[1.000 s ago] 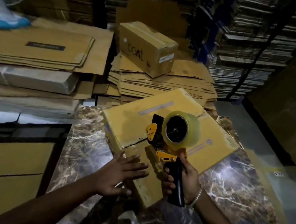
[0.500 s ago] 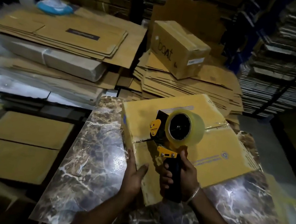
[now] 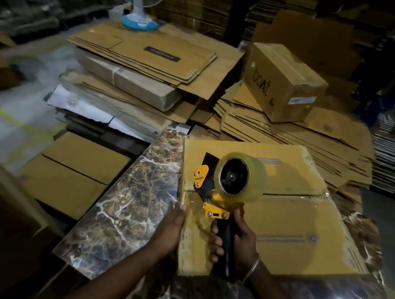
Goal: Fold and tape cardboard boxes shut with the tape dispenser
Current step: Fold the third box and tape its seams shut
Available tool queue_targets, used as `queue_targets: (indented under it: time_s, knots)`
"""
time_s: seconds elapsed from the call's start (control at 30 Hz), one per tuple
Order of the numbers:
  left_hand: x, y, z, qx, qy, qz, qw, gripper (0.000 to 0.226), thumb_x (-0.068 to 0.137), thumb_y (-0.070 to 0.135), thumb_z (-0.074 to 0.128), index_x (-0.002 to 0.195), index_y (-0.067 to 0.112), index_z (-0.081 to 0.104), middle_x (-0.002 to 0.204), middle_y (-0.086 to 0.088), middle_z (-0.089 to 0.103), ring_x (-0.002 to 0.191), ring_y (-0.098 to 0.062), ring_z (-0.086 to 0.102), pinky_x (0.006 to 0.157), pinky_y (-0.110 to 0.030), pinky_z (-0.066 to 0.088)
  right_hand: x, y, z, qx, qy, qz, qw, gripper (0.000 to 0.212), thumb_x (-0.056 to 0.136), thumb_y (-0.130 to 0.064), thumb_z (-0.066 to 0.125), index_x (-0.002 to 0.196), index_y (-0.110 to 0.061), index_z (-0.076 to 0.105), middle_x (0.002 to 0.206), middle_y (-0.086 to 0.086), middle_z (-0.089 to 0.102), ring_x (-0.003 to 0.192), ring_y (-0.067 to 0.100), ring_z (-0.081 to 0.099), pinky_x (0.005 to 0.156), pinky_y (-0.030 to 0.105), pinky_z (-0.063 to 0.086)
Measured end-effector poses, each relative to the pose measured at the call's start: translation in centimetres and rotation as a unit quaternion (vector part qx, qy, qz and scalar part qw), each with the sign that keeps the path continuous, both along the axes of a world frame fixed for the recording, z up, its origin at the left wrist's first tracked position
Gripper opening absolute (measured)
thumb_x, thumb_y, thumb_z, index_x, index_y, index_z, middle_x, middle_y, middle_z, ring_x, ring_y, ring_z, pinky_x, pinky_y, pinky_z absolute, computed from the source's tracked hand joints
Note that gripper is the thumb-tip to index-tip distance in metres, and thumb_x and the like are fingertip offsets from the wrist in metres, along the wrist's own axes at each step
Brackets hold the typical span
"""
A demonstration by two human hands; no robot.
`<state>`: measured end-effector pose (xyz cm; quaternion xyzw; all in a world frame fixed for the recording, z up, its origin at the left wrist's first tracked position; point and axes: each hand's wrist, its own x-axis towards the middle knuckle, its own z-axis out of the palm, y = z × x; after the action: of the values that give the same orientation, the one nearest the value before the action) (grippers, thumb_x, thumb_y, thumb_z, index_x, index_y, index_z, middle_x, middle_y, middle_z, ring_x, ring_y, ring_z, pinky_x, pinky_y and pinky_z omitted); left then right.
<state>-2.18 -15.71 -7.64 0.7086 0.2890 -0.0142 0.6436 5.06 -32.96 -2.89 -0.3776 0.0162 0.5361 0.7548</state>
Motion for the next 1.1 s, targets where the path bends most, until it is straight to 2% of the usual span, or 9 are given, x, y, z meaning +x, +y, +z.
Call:
queue_targets:
  time_s: [0.13,0.3,0.43,0.53,0.6,0.67,0.77,0.97,1.1]
  knots:
    - [0.8,0.3,4.8,0.167,-0.102,0.193,0.961,0.021,0.103,0.022,0.052,0.123,0.027,0.057,0.121,0.005,0.059,0.106,-0.014,0.059,0.085,-0.031,0.047,0.6,-0.2,0.3,-0.003,-0.013,0.026,1.000,0.077,0.050,-0.068,0.088,0.076,-0.003,0.057,0.055,0.006,0.041,0.037,0.018,0.041,0.042,0.026,0.040]
    - [3.5,1.3,9.2,-0.179,-0.011,0.225,0.958,0.027,0.104,0.025,0.047,0.087,0.008,0.057,0.079,-0.012,0.056,0.061,-0.021,0.052,0.052,-0.025,0.043,1.6,-0.3,0.7,0.027,-0.017,0.055,0.998,0.071,0.054,-0.066,0.088,0.074,-0.003,0.060,0.056,0.007,0.043,0.039,0.019,0.044,0.043,0.027,0.042]
    - [4.4,1.5,10.0,-0.324,0.125,0.143,0.927,0.065,0.098,0.057,0.046,0.099,-0.007,0.061,0.092,-0.023,0.072,0.079,-0.033,0.069,0.065,-0.033,0.055,2.3,-0.4,0.9,0.040,-0.025,0.067,0.997,0.070,0.058,-0.067,0.086,0.075,-0.003,0.061,0.057,0.007,0.044,0.040,0.019,0.044,0.045,0.027,0.042]
    - [4.9,1.1,10.6,-0.374,0.129,0.124,0.910,0.057,0.099,0.048,0.051,0.095,-0.009,0.060,0.070,-0.020,0.072,0.059,-0.028,0.072,0.061,-0.034,0.060,2.7,-0.3,1.2,0.027,-0.033,0.065,0.997,0.072,0.056,-0.068,0.085,0.076,-0.003,0.059,0.058,0.007,0.043,0.040,0.019,0.043,0.045,0.027,0.041]
    - [5.3,0.7,10.9,-0.394,0.126,0.128,0.901,0.044,0.103,0.035,0.049,0.086,-0.005,0.056,0.054,-0.015,0.064,0.042,-0.022,0.064,0.073,-0.037,0.059,2.8,-0.3,1.3,0.027,-0.035,0.063,0.997,0.073,0.056,-0.067,0.085,0.076,-0.003,0.058,0.057,0.007,0.042,0.040,0.018,0.043,0.044,0.027,0.041]
    - [5.7,0.6,11.0,-0.411,0.114,0.130,0.895,0.037,0.104,0.022,0.046,0.073,0.002,0.051,0.049,-0.007,0.055,0.038,-0.014,0.056,0.060,-0.030,0.060,2.9,-0.3,1.5,0.028,-0.037,0.061,0.997,0.073,0.057,-0.067,0.085,0.077,-0.003,0.058,0.057,0.007,0.043,0.040,0.018,0.043,0.044,0.026,0.041]
    - [6.2,0.7,10.4,-0.429,0.101,0.140,0.887,0.038,0.105,0.014,0.044,0.068,0.007,0.048,0.059,-0.004,0.047,0.054,-0.013,0.051,0.045,-0.030,0.058,3.0,-0.3,1.8,0.035,-0.040,0.058,0.997,0.072,0.057,-0.067,0.085,0.077,-0.003,0.058,0.057,0.007,0.043,0.039,0.018,0.043,0.044,0.027,0.041]
    - [6.6,0.0,9.2,-0.378,0.160,0.003,0.912,0.060,0.099,0.046,0.038,0.090,-0.002,0.071,0.085,-0.019,0.072,0.080,-0.030,0.069,0.082,-0.042,0.052,3.4,0.0,2.5,0.029,-0.048,0.040,0.998,0.074,0.054,-0.069,0.085,0.075,-0.004,0.059,0.055,0.006,0.042,0.038,0.018,0.043,0.043,0.026,0.042]
    - [6.9,-0.2,8.6,-0.395,0.165,-0.019,0.903,0.059,0.096,0.053,0.035,0.088,0.008,0.073,0.084,-0.010,0.071,0.082,-0.024,0.067,0.080,-0.034,0.045,4.0,0.1,2.6,0.049,-0.053,0.044,0.996,0.071,0.059,-0.069,0.083,0.076,-0.004,0.060,0.056,0.006,0.043,0.039,0.018,0.045,0.044,0.026,0.043]
